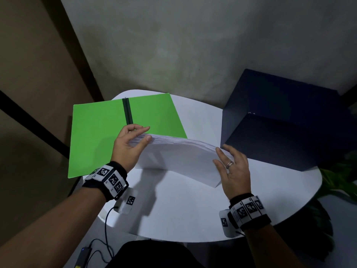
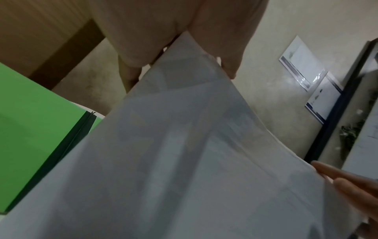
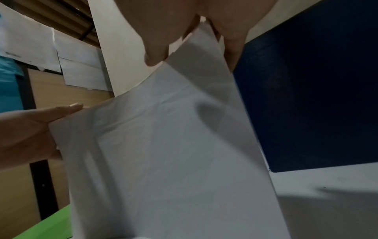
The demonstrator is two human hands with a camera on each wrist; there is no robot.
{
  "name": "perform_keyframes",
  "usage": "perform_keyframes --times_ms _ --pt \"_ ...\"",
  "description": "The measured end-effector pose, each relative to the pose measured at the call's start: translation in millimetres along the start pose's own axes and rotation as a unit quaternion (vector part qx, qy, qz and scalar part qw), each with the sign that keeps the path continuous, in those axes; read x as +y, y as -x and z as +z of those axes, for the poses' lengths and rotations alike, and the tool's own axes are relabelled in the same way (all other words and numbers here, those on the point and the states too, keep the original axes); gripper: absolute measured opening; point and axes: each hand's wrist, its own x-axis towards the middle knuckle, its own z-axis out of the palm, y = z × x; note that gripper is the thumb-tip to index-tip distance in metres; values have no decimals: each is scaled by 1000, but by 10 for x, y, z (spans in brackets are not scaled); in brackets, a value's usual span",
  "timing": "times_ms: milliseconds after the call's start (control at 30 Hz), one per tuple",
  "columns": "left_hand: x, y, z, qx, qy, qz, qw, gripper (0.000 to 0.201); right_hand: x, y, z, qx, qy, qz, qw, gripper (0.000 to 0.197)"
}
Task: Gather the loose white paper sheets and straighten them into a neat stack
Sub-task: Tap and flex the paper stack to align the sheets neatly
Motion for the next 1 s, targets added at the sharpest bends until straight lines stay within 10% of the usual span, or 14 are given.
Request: perform_keyframes --times_ms 167,333,700,867,1000 --pt "-62 -30 -57 -59 -115 116 985 33 -21 -38 -25 -4 59 -15 998 38" --pt "-114 -96 -145 -145 -348 258 890 40 -31 -100 -23 7 108 -77 991 39" --pt "364 -267 -165 -196 -409 173 874 14 -121 -256 -204 -56 86 12 995 15" --pt "446 -158 49 -298 -512 120 797 48 -158 -210 -214 -140 121 43 982 16" --pt "721 -81 473 -279 -483 198 806 34 -398 -320 -268 -45 135 -71 987 8"
